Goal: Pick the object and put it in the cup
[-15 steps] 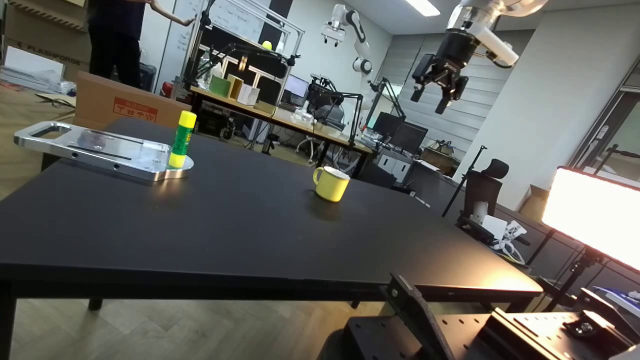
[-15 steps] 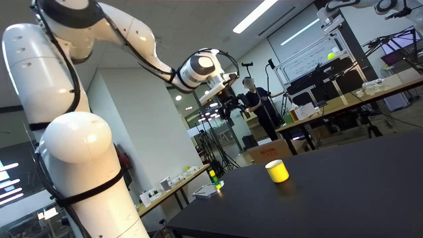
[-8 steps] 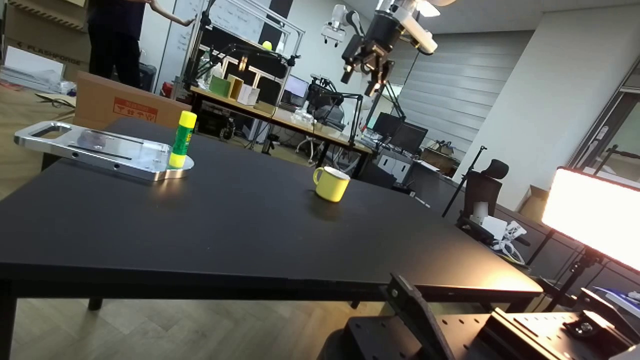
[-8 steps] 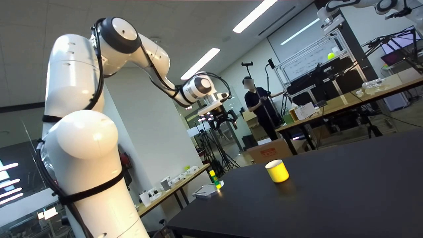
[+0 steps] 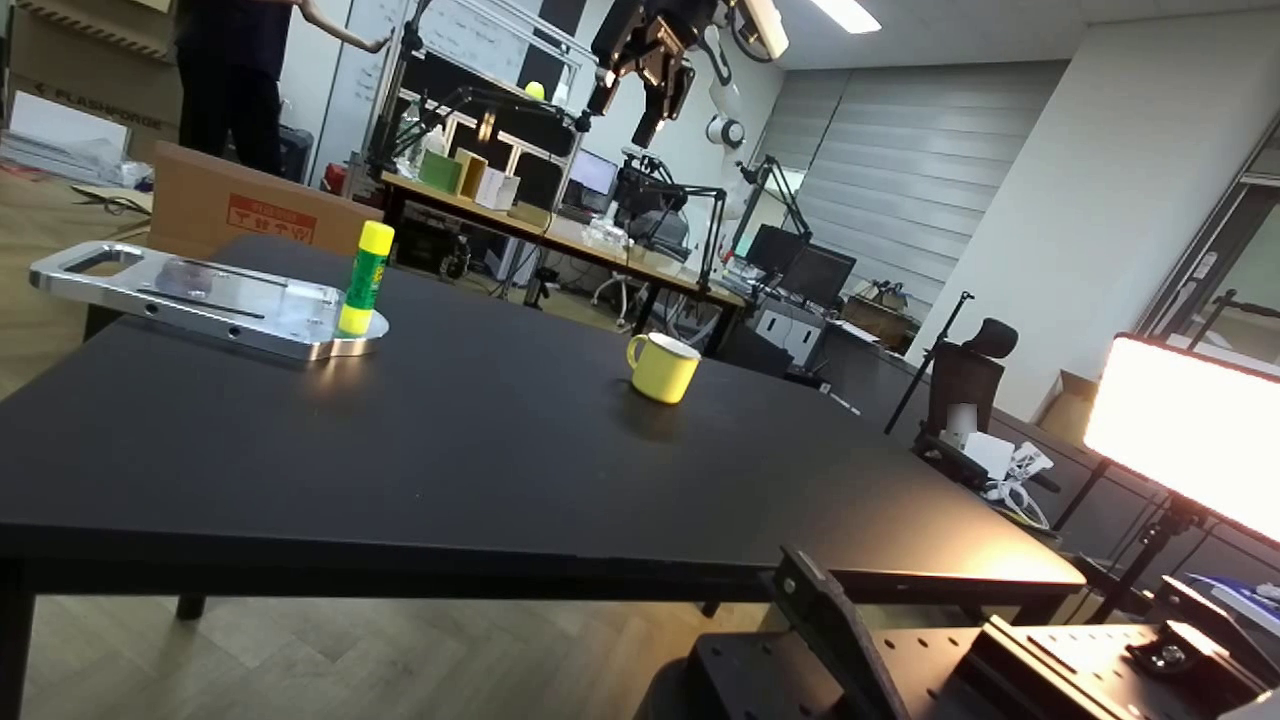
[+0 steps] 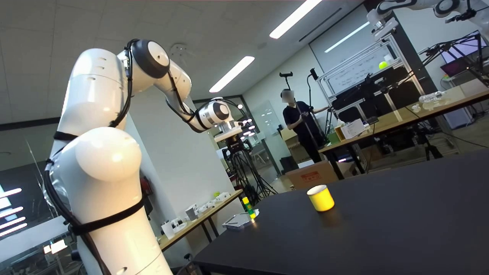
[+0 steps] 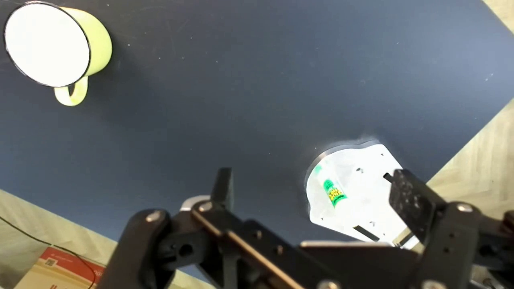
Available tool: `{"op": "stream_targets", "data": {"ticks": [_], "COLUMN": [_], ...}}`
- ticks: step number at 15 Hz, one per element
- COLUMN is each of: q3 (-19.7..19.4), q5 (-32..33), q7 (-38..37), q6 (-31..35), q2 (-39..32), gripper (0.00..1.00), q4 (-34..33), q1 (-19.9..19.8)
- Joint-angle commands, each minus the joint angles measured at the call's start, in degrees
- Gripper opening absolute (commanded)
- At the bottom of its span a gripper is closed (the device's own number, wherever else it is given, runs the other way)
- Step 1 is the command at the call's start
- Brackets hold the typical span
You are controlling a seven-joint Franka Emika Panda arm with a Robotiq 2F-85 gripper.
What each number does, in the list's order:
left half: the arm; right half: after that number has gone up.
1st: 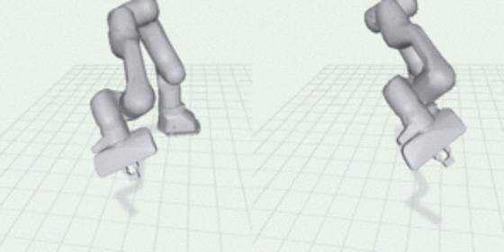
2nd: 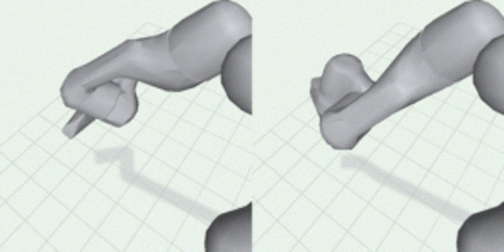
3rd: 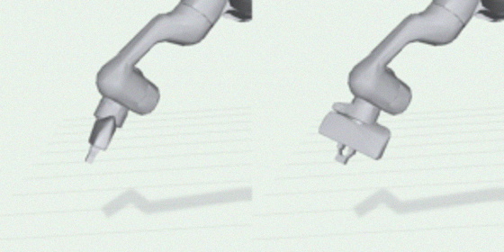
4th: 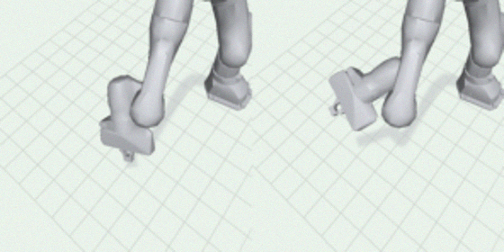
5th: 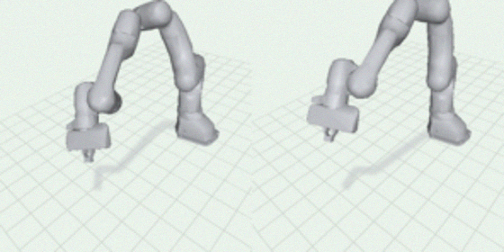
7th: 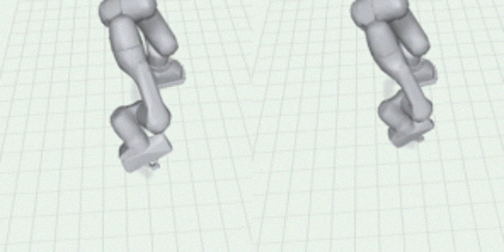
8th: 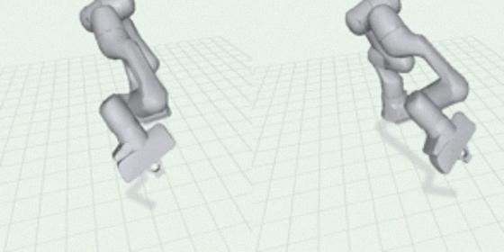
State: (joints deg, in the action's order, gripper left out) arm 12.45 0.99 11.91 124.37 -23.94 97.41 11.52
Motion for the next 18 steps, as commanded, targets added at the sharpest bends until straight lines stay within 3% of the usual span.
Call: {"op": "stream_targets", "data": {"ticks": [1,8,12,18], "q3": [-0.27,-0.81,-1.17,0.46], "q5": [-0.06,1.23,8.46,11.48], "q7": [-0.02,-0.21,1.31,10.14], "q6": [-0.12,-0.12,-1.64,-3.96], "q2": [-0.06,-1.34,-9.39,-23.37], "gripper": [1.00,1.00,1.00,1.00], "q4": [-0.13,-1.70,-11.66,-28.39], "q1": [0.14,0.37,3.70,8.82]}}
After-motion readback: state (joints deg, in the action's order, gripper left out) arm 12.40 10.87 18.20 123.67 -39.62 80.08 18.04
